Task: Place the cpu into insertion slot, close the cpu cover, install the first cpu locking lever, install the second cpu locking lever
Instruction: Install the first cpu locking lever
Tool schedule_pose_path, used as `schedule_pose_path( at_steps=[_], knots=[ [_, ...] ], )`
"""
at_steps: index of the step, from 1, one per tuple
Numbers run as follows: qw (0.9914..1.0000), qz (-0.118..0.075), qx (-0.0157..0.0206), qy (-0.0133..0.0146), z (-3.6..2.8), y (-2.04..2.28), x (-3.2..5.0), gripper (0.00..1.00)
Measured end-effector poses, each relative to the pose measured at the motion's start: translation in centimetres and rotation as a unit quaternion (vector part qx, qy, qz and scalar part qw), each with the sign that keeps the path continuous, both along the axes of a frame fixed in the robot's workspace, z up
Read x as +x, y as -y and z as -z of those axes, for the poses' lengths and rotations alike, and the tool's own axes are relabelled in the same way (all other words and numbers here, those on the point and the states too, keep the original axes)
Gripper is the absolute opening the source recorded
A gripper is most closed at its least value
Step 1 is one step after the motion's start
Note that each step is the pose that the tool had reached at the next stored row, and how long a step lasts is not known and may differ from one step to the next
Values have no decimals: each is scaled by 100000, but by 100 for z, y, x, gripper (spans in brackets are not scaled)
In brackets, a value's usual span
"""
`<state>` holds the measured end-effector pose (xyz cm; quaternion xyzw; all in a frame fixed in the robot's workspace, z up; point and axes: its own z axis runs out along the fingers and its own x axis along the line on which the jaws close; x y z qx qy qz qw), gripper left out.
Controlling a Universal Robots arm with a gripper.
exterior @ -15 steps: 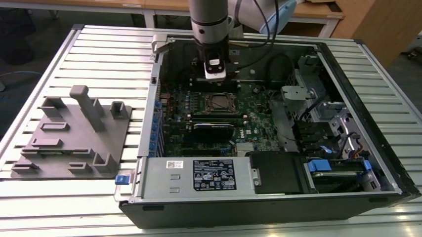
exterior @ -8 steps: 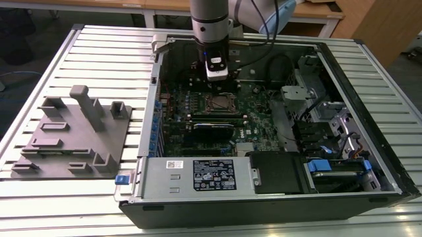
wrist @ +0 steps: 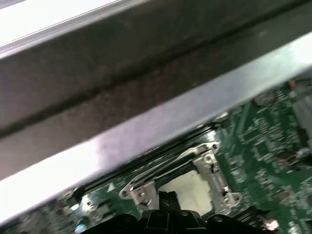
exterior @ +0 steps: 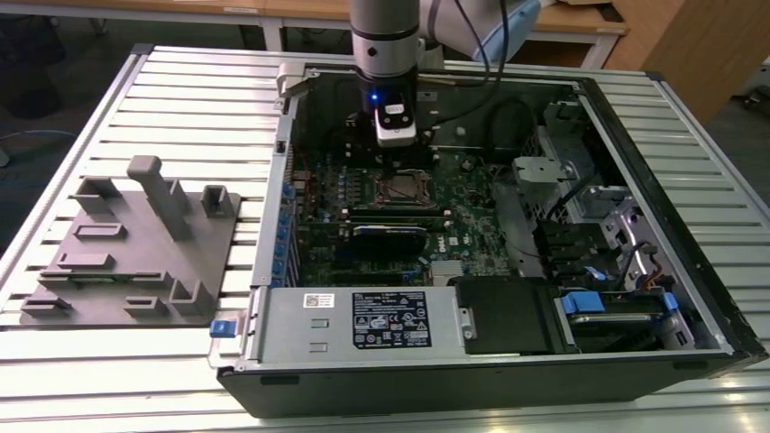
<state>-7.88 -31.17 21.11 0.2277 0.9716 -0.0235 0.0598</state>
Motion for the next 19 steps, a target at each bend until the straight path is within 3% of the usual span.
schedule_pose_path(
  at_steps=[3, 4, 7, 8, 10, 11, 13, 19],
  knots=[
    [99964, -38, 6, -2696, 1, 0, 6, 11],
    [99952, -38, -3, -3111, 1, 0, 7, 11],
    [99949, -39, 47, -3192, 0, 0, 7, 11],
    [99948, -64, 605, -3177, 1, 1, 7, 11],
    [99924, -157, 2251, -3183, -2, 1, 7, 11],
    [99910, -245, 2804, -3187, -4, 2, 7, 11],
    [99900, -481, 3091, -3188, -4, 1, 17, 11],
    [99876, -2124, 3135, -3247, -4, 2, 99, 11]
  ],
)
